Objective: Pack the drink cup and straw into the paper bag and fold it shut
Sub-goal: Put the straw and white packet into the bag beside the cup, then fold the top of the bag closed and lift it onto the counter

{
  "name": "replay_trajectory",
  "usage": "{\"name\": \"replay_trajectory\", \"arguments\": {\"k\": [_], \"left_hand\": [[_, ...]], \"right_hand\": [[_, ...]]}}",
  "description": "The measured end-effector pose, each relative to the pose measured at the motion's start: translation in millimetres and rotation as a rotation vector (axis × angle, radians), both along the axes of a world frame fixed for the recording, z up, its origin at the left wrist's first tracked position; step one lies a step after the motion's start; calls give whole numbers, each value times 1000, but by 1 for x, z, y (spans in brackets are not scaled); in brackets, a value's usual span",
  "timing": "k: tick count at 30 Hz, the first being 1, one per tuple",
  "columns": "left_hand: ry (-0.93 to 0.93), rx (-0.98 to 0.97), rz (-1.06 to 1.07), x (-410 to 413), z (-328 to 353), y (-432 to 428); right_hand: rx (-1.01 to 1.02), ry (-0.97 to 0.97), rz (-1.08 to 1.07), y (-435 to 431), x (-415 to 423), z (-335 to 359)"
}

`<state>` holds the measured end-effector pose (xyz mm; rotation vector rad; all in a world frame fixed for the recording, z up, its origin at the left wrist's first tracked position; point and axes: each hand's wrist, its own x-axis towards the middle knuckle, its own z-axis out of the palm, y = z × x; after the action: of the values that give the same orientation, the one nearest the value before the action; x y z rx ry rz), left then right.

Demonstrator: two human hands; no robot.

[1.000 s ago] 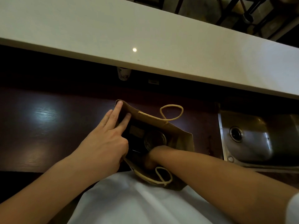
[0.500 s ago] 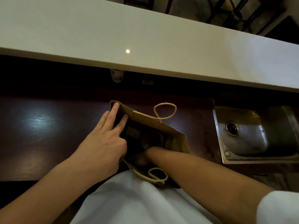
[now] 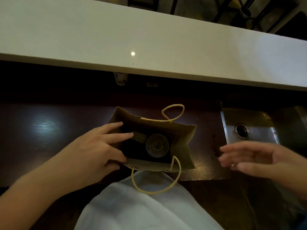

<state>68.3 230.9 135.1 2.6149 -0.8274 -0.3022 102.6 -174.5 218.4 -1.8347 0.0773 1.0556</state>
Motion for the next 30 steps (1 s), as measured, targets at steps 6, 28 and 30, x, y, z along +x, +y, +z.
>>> {"name": "replay_trajectory", "arguments": {"k": [6,28,30], "left_hand": [[66,-591,495,-10,-7,49],[511,-477,453,28,-77,30],[570,-451,434,28,-81,27]], "right_hand": [[-49,30,-298,5,-50,-72],[-25,-327,-209,70,-24,-130],[-70,-298,-177,73,-25,-137]]}}
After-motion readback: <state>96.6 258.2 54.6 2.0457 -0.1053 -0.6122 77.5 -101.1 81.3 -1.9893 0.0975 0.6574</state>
